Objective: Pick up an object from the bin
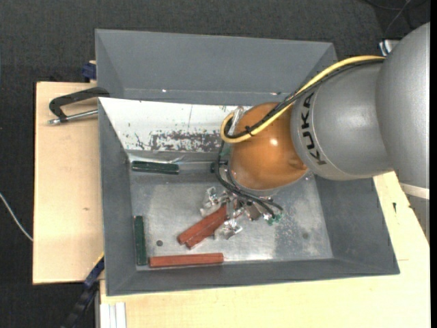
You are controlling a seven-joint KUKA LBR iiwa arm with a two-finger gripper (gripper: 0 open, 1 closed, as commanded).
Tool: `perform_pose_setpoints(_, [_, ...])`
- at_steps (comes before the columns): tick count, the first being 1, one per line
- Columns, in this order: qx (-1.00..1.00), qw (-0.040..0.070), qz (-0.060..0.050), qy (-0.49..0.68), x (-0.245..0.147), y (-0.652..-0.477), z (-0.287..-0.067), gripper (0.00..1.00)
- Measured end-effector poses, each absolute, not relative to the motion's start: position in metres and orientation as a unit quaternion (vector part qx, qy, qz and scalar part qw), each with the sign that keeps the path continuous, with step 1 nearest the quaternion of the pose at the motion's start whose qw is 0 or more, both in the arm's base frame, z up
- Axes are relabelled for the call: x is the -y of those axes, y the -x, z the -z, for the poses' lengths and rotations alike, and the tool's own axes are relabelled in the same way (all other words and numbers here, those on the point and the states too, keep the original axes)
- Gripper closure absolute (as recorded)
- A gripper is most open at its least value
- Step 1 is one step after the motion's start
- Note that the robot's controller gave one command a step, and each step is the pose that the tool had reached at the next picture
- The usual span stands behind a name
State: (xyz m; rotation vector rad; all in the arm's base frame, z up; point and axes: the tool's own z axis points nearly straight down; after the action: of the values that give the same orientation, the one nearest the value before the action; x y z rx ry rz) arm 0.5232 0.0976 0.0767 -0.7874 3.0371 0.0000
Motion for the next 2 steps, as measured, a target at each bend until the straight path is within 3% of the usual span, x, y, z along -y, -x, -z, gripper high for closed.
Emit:
perform_pose_setpoints(1, [-0.968, 0.002, 0.000, 0.251, -0.098, -0.523, -0.077, 1.00])
perform_pose_setpoints(2, [-0.968, -0.001, -0.001, 0.250, -0.098, -0.520, -0.114, 1.00])
